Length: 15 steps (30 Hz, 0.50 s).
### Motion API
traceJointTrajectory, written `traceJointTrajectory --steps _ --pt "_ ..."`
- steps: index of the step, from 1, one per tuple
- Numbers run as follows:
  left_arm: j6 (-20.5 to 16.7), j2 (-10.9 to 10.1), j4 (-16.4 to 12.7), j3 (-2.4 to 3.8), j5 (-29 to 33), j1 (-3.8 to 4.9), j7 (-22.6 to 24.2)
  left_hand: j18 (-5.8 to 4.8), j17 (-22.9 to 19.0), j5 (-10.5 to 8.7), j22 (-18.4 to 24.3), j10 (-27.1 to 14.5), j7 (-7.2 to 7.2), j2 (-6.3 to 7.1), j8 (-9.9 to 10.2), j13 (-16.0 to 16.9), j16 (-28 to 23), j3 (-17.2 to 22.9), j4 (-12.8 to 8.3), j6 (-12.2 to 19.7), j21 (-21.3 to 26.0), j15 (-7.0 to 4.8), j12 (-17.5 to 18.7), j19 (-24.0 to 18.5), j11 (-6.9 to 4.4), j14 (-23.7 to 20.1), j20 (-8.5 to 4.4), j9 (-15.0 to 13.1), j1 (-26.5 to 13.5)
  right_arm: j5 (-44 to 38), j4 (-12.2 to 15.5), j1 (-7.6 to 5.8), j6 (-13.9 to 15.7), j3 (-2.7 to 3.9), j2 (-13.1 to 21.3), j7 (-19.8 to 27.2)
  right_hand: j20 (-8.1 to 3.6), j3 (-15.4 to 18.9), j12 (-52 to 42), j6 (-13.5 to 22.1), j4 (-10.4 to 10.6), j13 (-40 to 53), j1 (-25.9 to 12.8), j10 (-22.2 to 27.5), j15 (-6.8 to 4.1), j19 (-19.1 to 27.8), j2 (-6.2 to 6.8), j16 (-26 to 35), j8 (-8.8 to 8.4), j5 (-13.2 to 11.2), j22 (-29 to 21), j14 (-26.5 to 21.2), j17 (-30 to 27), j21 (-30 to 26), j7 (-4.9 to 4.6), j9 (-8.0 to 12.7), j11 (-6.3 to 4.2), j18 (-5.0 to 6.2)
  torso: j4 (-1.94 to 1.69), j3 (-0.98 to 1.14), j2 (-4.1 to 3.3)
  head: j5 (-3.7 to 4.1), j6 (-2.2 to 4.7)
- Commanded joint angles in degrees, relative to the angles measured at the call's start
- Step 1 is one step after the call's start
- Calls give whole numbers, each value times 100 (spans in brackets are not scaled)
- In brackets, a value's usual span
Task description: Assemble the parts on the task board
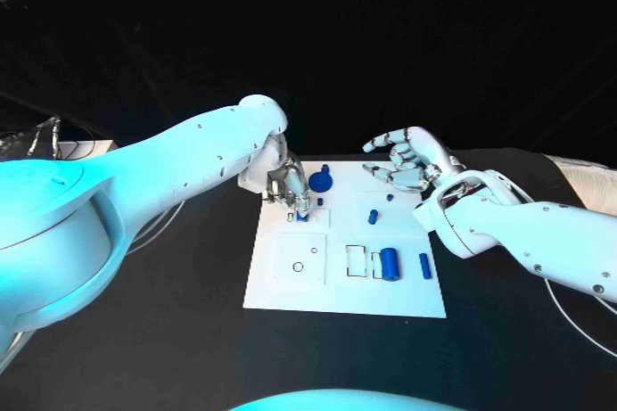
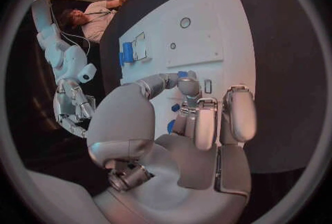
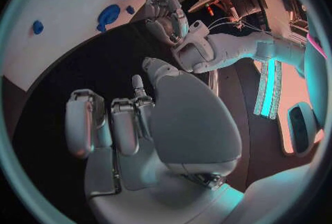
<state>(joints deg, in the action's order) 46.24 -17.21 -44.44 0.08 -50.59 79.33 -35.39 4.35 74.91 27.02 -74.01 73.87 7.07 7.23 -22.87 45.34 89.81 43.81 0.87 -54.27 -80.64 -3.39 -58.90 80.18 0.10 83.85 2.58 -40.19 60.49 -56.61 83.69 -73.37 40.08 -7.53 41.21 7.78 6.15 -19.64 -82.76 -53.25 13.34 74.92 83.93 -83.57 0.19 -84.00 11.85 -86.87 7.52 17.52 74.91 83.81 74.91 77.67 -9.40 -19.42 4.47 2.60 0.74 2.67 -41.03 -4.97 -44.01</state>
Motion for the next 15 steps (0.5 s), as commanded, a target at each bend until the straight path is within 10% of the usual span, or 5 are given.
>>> traceJointTrajectory --steps 1,15 --pt "527 92 98 -2 -108 49 -118 -58 1509 166 -5 168 -370 -18 -328 22 19 448 -425 -414 -35 -44 -33 32 -104 615 0 -278 39 243 -16 -12 237 6 -8 261 -26 -32 35 -12 1 804 -13 29 -14 -42 65 29 -32 34 663 415 748 -38 -10 5 -1 42 1 1 -2 13 -5" --pt "605 488 517 -15 -323 92 -140 -77 1509 630 -94 266 -400 -35 -395 146 19 542 -470 -478 -89 -67 -146 90 -133 615 -21 -318 -141 262 -60 -36 251 10 -53 234 -30 -84 51 -9 -36 788 -15 39 -17 -39 105 34 -50 54 649 417 746 -61 -10 7 -2 45 10 1 -1 19 12"
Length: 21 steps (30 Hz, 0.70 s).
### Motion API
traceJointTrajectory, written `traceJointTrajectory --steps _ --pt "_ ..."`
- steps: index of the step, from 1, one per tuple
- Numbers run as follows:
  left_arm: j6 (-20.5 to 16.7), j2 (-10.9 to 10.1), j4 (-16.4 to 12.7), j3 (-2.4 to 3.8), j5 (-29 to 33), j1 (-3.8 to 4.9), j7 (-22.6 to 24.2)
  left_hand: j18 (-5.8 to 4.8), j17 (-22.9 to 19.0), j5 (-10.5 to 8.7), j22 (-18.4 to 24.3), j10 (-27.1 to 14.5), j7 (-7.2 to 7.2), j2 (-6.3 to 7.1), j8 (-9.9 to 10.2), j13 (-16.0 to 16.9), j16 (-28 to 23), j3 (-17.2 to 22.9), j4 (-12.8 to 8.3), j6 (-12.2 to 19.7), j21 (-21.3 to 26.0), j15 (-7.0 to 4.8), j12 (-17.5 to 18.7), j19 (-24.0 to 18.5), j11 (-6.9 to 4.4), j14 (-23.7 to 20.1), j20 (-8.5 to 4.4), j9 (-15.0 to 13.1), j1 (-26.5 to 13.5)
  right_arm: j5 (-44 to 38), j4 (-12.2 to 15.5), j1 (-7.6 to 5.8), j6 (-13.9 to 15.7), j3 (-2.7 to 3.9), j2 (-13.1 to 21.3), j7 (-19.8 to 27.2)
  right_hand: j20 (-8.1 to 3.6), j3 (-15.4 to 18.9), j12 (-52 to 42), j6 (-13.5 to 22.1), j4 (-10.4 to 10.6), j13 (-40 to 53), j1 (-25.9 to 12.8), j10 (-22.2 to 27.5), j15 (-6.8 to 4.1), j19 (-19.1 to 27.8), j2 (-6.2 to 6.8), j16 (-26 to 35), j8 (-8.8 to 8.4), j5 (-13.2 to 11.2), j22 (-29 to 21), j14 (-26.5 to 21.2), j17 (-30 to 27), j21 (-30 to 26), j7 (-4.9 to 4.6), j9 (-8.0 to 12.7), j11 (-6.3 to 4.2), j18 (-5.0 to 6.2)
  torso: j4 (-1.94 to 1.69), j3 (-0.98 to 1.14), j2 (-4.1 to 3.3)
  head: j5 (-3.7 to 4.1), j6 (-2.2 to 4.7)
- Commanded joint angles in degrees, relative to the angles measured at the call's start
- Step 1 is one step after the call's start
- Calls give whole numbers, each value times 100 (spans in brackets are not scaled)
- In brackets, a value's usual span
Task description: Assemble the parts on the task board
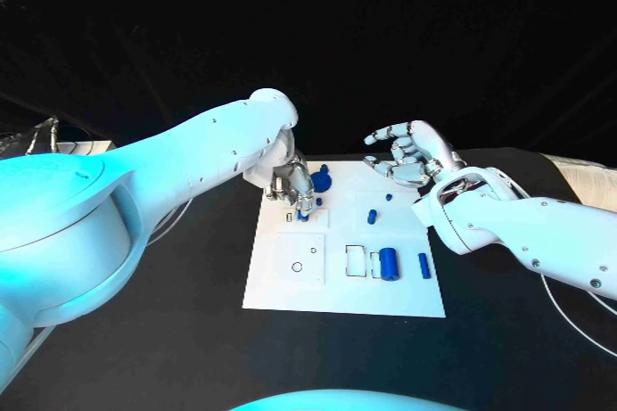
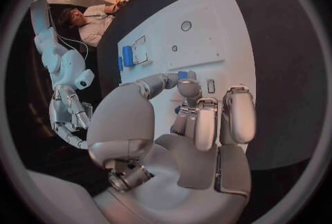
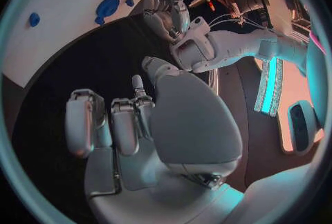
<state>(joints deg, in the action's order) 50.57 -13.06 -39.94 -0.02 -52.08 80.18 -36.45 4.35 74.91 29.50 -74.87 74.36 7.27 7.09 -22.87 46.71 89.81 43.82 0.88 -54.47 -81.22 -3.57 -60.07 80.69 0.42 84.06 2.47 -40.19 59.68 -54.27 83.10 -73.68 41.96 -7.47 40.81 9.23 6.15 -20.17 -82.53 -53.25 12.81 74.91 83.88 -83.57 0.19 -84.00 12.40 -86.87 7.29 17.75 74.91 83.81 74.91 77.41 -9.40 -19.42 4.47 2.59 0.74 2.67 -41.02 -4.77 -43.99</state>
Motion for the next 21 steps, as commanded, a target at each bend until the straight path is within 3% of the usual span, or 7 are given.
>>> traceJointTrajectory --steps 1,16,21 --pt "148 101 96 -9 -216 6 -30 -77 1509 401 -12 221 -422 -24 -399 13 19 548 -475 -460 -33 -51 -34 41 -167 594 -11 -320 -71 29 -4 -6 64 4 -17 88 -30 -41 32 -8 9 785 -9 43 -17 -40 58 34 -31 34 648 418 747 -37 -10 7 -3 46 8 -1 -3 1 8" --pt "-56 265 381 -37 -554 -57 46 -86 1509 515 -53 245 -433 -38 -428 24 19 592 -501 -476 -59 -61 -52 68 -178 594 -21 -336 -140 21 -11 -16 70 7 -47 76 -31 -54 31 -6 -3 786 -8 41 -17 -41 70 36 -36 38 647 418 745 -39 -11 8 -3 46 15 4 -8 5 0" --pt "-63 298 450 -38 -583 -78 47 -84 1509 521 -42 248 -434 -40 -430 30 19 595 -503 -476 -52 -62 -56 61 -179 594 -22 -337 -145 -31 -9 -19 72 7 -50 74 -31 -54 31 -6 -3 786 -8 41 -17 -41 70 36 -36 38 647 418 745 -39 -11 8 -3 46 7 -3 -4 21 -11"
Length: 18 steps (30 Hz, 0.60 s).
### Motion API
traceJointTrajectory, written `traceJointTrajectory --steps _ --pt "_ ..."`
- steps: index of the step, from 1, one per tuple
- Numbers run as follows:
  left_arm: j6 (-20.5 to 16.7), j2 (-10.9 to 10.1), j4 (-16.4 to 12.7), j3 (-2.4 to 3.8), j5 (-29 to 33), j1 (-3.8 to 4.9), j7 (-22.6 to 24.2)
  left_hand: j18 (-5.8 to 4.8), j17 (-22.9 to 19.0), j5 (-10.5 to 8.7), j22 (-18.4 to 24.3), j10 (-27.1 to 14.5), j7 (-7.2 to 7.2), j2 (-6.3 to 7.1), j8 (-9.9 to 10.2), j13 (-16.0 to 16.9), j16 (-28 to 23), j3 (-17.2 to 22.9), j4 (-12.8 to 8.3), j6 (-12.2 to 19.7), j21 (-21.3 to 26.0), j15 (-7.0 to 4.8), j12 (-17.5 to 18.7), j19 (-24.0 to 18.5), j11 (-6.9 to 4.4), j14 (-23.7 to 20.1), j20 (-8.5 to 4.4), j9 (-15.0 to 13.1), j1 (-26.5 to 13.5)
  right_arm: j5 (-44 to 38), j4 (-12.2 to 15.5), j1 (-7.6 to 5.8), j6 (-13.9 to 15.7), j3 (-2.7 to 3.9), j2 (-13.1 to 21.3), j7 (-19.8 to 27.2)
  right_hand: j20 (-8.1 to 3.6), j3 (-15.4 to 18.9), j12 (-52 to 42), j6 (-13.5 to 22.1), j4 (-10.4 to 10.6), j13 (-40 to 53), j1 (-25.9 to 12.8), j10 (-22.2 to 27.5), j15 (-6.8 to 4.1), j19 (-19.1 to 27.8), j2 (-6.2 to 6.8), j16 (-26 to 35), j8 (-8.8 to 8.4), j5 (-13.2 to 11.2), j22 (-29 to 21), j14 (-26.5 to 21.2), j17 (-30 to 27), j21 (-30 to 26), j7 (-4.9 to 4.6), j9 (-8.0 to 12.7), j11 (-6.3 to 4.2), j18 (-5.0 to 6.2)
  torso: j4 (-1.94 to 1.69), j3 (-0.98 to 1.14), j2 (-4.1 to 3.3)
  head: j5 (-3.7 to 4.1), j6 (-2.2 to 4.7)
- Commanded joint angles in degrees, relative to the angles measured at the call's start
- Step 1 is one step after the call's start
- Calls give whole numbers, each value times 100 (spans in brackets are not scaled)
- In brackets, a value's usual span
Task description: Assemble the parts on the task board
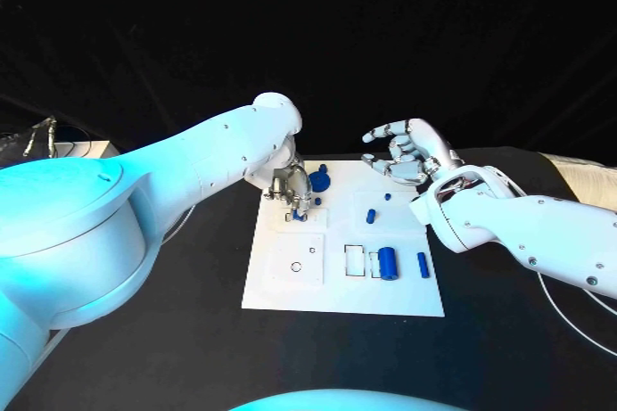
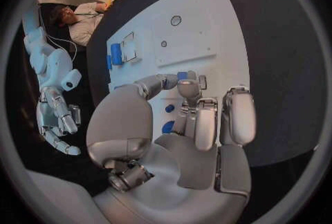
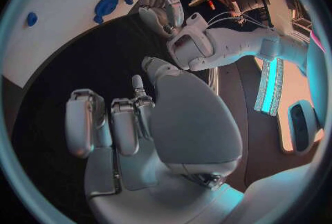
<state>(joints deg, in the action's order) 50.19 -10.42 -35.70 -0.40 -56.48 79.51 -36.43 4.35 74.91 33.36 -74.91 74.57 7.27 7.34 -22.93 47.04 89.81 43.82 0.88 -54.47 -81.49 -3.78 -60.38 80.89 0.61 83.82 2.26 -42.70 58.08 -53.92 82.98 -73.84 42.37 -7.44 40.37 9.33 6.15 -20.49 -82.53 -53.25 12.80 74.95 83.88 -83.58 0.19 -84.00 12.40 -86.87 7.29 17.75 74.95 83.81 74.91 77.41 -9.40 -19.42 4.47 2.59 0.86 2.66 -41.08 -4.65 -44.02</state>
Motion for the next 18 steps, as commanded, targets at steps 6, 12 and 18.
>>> traceJointTrajectory --steps 6,12,18 --pt "-147 78 121 -2 -208 -51 45 -83 1509 139 -33 230 -434 -63 -425 6 19 596 -506 -477 -23 -41 -32 39 -198 618 -1 -86 11 -162 22 -6 34 4 -9 66 -32 -35 33 -4 -12 780 -10 42 -18 -41 81 38 -41 40 641 418 744 -43 -11 9 -2 46 3 2 -1 15 -13" --pt "-237 100 191 -3 -240 -70 39 -82 1509 140 -29 232 -434 -64 -427 9 19 596 -505 -479 -21 -41 -34 36 -198 618 -1 -87 5 -183 28 -9 36 5 0 61 -32 -35 33 -4 -12 780 -10 42 -18 -41 81 38 -41 40 641 418 744 -43 -11 9 -2 46 -10 2 1 31 -27" --pt "-310 107 200 -4 -241 -81 51 -83 1509 141 -35 241 -434 -66 -431 25 19 595 -503 -482 -24 -41 -47 40 -198 618 -2 -89 -5 -188 35 -12 37 5 0 61 -32 -35 33 -4 -12 780 -10 42 -18 -41 81 38 -41 40 641 418 744 -43 -11 9 -2 46 -9 1 -1 42 -25"
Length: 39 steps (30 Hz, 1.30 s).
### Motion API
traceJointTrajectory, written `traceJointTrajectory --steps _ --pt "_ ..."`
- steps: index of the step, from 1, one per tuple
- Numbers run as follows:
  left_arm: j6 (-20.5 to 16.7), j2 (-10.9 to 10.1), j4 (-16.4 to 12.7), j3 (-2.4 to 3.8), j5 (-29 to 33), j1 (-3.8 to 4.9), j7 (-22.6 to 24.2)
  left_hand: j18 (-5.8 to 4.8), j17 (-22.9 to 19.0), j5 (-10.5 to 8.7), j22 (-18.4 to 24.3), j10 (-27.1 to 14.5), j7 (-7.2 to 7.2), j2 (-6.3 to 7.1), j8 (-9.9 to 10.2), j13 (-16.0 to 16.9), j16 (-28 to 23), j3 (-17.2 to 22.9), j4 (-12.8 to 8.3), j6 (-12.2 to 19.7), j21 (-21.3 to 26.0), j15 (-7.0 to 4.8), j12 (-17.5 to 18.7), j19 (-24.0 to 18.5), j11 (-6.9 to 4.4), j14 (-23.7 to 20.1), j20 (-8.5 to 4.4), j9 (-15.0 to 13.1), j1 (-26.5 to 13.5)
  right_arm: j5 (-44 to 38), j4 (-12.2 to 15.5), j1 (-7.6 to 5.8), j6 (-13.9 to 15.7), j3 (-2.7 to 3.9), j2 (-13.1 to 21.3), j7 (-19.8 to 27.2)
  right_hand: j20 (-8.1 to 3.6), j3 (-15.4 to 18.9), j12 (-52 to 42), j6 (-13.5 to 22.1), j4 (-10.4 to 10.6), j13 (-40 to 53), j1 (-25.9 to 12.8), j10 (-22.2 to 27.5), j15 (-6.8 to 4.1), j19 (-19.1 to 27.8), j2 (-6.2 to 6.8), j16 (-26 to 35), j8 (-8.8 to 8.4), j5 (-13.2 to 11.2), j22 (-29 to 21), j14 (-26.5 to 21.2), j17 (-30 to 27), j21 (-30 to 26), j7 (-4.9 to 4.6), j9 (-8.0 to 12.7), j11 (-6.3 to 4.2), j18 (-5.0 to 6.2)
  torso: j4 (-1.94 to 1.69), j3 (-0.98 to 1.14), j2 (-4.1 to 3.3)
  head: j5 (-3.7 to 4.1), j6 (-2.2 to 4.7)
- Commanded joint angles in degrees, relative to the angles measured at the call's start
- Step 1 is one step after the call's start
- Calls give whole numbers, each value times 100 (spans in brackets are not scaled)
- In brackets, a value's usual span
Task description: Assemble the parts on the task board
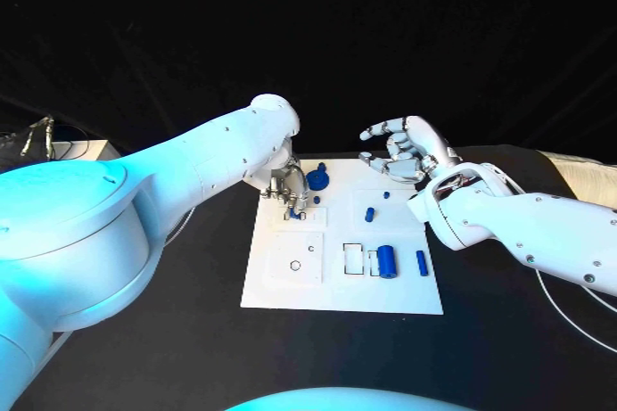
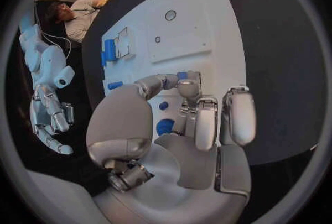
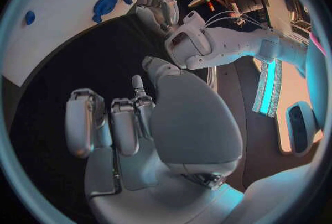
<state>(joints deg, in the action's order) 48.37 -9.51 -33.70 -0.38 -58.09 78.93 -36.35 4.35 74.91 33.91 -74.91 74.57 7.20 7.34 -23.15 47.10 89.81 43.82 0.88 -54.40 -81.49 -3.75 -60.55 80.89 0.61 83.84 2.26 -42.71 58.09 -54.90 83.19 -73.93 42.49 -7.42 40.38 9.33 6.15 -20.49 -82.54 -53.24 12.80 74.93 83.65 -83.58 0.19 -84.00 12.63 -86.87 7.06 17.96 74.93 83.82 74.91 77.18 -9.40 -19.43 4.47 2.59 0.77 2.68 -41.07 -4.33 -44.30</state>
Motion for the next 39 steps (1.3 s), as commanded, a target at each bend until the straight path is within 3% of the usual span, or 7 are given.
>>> traceJointTrajectory --steps 1,9,18,26,35,39 --pt "-150 17 -4 -6 -79 -25 49 -83 1509 87 -35 240 -427 -67 -409 19 19 595 -503 -488 -24 -44 -30 40 -198 616 -2 -89 -6 -90 14 -3 26 4 0 60 -32 -36 33 -5 -12 782 13 42 -18 -41 58 38 -19 19 642 418 744 -20 -12 9 -2 46 1 -4 -2 12 0" --pt "-293 15 -10 -5 -78 -38 92 -84 1509 88 -39 244 -428 -68 -412 25 19 595 -503 -490 -27 -44 -35 43 -198 616 -2 -90 -12 -91 18 -8 27 5 5 55 -33 -47 39 -3 -18 776 2 46 -18 -41 70 39 -25 20 639 418 742 -24 -13 10 -1 46 4 9 4 20 -4" --pt "-308 1 -38 -3 -62 -94 124 -85 1509 93 -42 256 -431 -68 -420 46 19 595 -506 -494 -28 -44 -53 44 -200 616 -3 -94 -25 -91 21 -14 30 5 11 54 -33 -47 39 -3 -18 776 2 46 -18 -41 70 39 -25 20 639 418 742 -24 -13 10 -1 46 -13 -4 -2 45 -2" --pt "-341 3 -92 -1 -36 -108 147 -85 1509 93 -42 256 -431 -68 -420 46 19 595 -506 -494 -28 -44 -53 44 -200 616 -3 -94 -25 -91 20 -16 30 5 10 53 -33 -47 39 -3 -18 776 2 46 -18 -41 70 39 -25 20 639 418 742 -24 -13 10 -1 46 0 1 1 51 -5" --pt "-349 0 -121 -1 -26 -111 177 -85 1509 95 -44 262 -433 -67 -424 54 19 595 -510 -496 -29 -45 -60 45 -202 616 -4 -97 -31 -91 17 -18 26 6 9 51 -33 -57 36 1 -23 778 -5 43 -17 -46 78 40 -31 25 643 419 743 -19 -14 10 0 45 -19 -2 0 60 -13" --pt "-392 -9 -140 0 -29 -111 189 -85 1509 95 -44 262 -433 -67 -424 54 19 595 -510 -496 -29 -45 -60 45 -202 616 -4 -97 -31 -91 16 -18 20 6 11 51 -33 -57 36 1 -23 778 -5 43 -17 -46 78 40 -31 25 643 419 743 -19 -14 10 0 45 -6 0 2 58 -9"
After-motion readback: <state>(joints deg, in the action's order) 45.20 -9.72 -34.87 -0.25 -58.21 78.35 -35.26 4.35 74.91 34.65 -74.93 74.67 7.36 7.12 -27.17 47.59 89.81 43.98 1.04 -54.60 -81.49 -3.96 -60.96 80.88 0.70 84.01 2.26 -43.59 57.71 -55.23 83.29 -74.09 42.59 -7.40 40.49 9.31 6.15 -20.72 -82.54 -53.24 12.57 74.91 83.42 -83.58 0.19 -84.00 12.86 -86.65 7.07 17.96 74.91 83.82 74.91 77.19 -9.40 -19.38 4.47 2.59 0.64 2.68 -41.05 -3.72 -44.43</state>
